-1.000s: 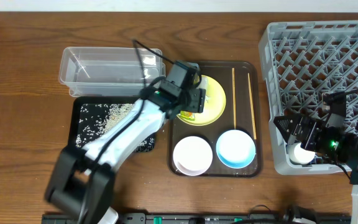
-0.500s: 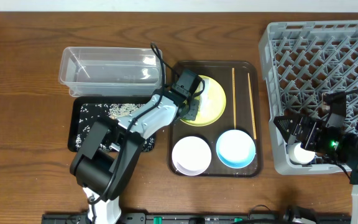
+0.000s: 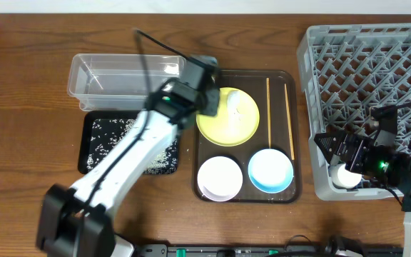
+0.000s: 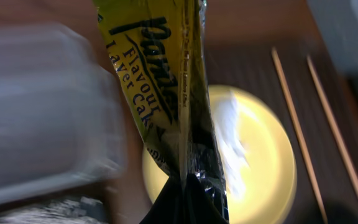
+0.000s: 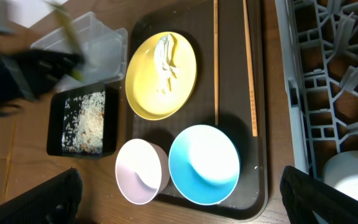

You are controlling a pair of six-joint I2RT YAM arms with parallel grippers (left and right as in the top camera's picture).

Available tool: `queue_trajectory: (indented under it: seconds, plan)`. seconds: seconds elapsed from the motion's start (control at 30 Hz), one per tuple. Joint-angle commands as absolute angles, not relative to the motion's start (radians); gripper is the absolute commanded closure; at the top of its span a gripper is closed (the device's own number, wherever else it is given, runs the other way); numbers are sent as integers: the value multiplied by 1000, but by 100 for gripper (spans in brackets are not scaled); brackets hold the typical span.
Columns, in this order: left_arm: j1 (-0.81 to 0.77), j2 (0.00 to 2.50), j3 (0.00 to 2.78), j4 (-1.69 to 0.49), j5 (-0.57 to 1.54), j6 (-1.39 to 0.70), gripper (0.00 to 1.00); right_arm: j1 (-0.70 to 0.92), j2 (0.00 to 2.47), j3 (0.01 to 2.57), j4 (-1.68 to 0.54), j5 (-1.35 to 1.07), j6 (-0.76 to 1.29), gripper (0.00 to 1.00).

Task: Sort waste into correct bins and load items into the dishwasher rack
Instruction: 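Grasp the snack wrapper on the yellow plate with the left gripper, then drop the snack wrapper into the clear plastic bin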

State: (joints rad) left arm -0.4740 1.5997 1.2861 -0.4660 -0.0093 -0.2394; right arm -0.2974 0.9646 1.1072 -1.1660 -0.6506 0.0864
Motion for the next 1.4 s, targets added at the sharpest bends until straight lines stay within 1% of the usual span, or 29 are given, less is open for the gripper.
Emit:
queue_trajectory:
  seconds: [0.0,0.17,0.2,0.23,0.27,0.37,0.4,0.5,0.6,0.7,0.9,1.0,1.17,1.37]
  plan:
    - [-388,1612,1291,-467,-118,-302,94,-305,962,1122,-1169,-651,73,1]
    - [-271,1669,1291,-420,-111,-441,94,-305,962,1122,-1170,-651,73,1]
    - [-254,1680,1291,-406,-92,-451,90,-305,962,1122,-1170,-651,73,1]
    - [-243,1686,1291,-397,-67,-451,83,-305,962,1122,-1171,-651,73,1]
    - [-233,1692,1291,-387,-38,-451,69,-305,962,1122,-1171,-651,73,1]
    - [-223,1695,1291,-379,-6,-450,49,-305,962,1122,-1178,-651,73,1]
    - [-223,1692,1292,-373,-7,-447,46,-305,962,1122,-1180,-651,73,1]
    - [-227,1674,1295,-376,29,-447,46,-305,962,1122,-1187,-651,73,1]
    - [-247,1660,1295,-379,116,-447,45,-305,962,1122,-1190,-639,73,1]
    - [-291,1662,1293,-395,123,-438,45,-305,962,1122,-1190,-636,73,1]
    - [-427,1698,1286,-394,119,-287,45,-305,962,1122,-1193,-636,73,1]
    - [-501,1745,1285,-393,115,-243,45,-305,962,1122,-1193,-636,73,1]
    - [-588,1861,1285,-352,17,-243,44,-305,962,1122,-1193,-636,73,1]
    - [-615,1994,1285,-263,11,-236,44,-305,962,1122,-1193,-636,73,1]
